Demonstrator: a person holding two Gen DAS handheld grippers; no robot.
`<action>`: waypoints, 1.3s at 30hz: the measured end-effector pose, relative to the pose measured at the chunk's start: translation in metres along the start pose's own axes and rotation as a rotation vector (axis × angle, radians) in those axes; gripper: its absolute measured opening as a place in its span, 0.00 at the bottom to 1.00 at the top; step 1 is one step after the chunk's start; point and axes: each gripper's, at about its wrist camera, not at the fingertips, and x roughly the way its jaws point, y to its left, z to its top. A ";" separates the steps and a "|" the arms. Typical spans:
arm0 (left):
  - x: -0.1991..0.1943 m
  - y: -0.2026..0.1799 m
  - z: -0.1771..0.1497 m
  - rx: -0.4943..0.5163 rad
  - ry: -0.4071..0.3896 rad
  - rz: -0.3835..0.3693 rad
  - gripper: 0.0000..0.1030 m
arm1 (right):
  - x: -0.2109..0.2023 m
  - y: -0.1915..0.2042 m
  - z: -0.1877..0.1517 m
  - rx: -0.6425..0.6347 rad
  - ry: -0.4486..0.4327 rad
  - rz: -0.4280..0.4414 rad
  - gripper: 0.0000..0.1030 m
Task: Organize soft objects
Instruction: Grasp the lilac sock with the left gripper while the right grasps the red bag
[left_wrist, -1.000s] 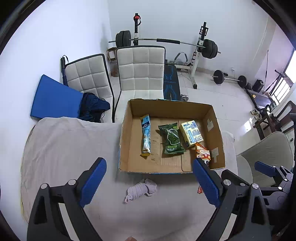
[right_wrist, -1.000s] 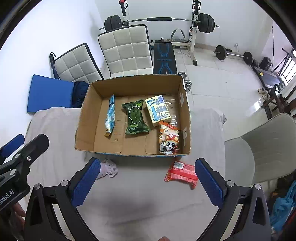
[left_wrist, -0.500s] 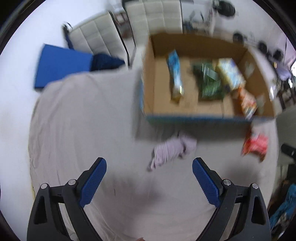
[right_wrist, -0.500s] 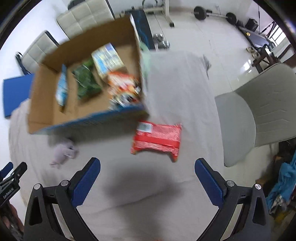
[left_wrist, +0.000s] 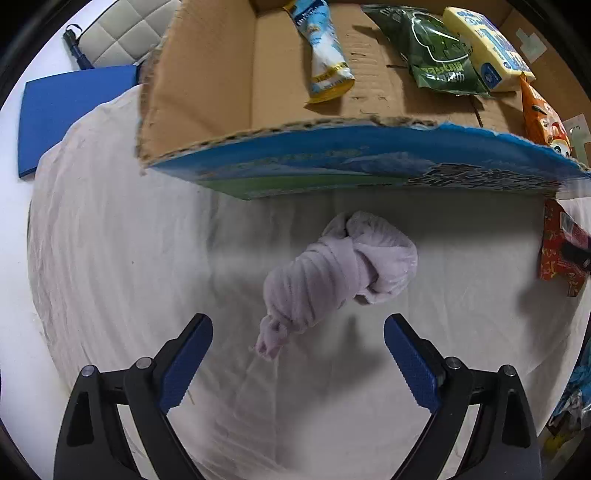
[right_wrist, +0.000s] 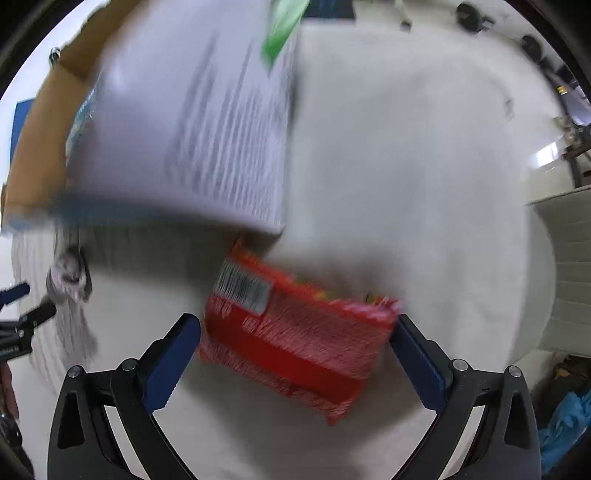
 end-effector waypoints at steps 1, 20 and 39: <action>0.000 -0.001 0.000 0.004 -0.002 0.005 0.93 | 0.002 0.006 -0.006 -0.010 0.026 0.024 1.00; 0.039 -0.037 0.018 0.279 0.042 -0.029 0.64 | 0.014 0.067 -0.018 -0.111 0.047 -0.207 0.62; 0.064 0.016 -0.008 -0.230 0.197 -0.409 0.63 | 0.029 0.081 -0.012 0.060 0.176 -0.106 0.59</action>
